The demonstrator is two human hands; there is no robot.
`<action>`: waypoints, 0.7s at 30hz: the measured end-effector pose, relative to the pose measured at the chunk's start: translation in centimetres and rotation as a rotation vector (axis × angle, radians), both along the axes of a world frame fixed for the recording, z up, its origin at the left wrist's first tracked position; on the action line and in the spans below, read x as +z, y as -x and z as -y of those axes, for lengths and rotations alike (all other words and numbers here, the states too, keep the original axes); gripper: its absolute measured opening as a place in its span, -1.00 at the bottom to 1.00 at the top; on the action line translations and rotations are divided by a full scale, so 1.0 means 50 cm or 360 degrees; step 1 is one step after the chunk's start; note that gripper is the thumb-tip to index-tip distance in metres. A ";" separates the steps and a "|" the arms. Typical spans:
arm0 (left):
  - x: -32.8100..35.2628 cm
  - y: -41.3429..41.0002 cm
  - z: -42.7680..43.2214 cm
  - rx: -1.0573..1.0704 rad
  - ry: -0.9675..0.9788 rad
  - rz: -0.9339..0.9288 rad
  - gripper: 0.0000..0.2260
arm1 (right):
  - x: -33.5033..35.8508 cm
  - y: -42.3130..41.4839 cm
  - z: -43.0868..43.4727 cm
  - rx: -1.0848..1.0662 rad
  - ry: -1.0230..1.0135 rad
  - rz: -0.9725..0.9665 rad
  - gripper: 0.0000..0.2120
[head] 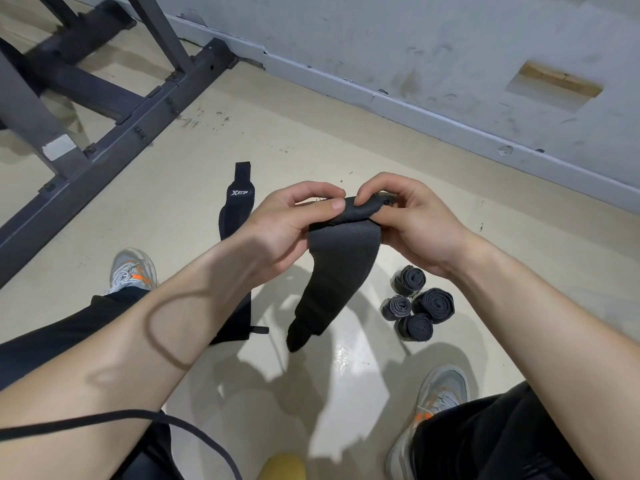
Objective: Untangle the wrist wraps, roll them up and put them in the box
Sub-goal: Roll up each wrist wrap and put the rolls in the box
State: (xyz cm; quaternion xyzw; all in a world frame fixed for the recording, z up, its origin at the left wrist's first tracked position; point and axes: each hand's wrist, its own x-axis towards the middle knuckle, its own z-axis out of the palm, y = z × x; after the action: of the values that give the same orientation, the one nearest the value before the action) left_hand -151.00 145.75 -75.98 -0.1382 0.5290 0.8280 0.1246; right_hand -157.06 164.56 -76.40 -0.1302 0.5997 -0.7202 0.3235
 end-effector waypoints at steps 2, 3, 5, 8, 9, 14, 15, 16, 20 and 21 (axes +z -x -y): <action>-0.005 0.000 -0.002 0.0061 0.0112 0.0025 -0.86 | 0.009 -0.004 0.003 -0.0003 -0.0089 -0.0046 -0.58; -0.005 -0.001 -0.001 0.0078 0.0149 0.0027 -0.83 | 0.013 -0.004 0.003 0.0013 -0.0117 -0.0045 -0.63; -0.003 -0.002 0.000 0.0107 0.0197 0.0023 -0.81 | 0.019 -0.004 0.003 0.0054 -0.0141 -0.0012 -0.76; -0.002 -0.001 0.000 0.0132 0.0291 -0.0042 -0.78 | 0.014 -0.006 0.002 0.0033 -0.0147 -0.0112 -0.88; -0.004 -0.001 0.002 0.0134 0.0341 -0.0063 -0.75 | 0.010 -0.007 0.001 0.0010 -0.0152 -0.0163 -0.87; -0.013 0.000 0.010 0.0002 0.0763 -0.0060 -0.66 | -0.007 -0.001 0.000 -0.0203 -0.0224 -0.0151 -0.75; -0.014 0.000 0.008 -0.0056 0.0815 -0.0071 -0.68 | -0.009 -0.001 0.001 -0.0230 -0.0228 -0.0151 -0.75; -0.015 -0.001 0.007 -0.0097 0.0826 -0.0087 -0.72 | -0.010 -0.001 0.001 -0.0246 -0.0226 -0.0161 -0.74; -0.015 -0.004 0.003 -0.0037 0.0742 -0.0166 -0.86 | 0.001 -0.005 0.001 -0.0226 -0.0235 -0.0301 -0.82; -0.014 -0.005 0.001 -0.0009 0.0698 -0.0170 -0.87 | 0.007 -0.006 0.001 -0.0179 -0.0280 -0.0358 -0.84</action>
State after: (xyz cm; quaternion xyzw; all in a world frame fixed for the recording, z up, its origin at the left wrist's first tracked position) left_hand -150.77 145.70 -76.70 -0.1165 0.7025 0.6990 0.0657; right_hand -156.76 164.50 -76.07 -0.1473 0.6994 -0.6627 0.2236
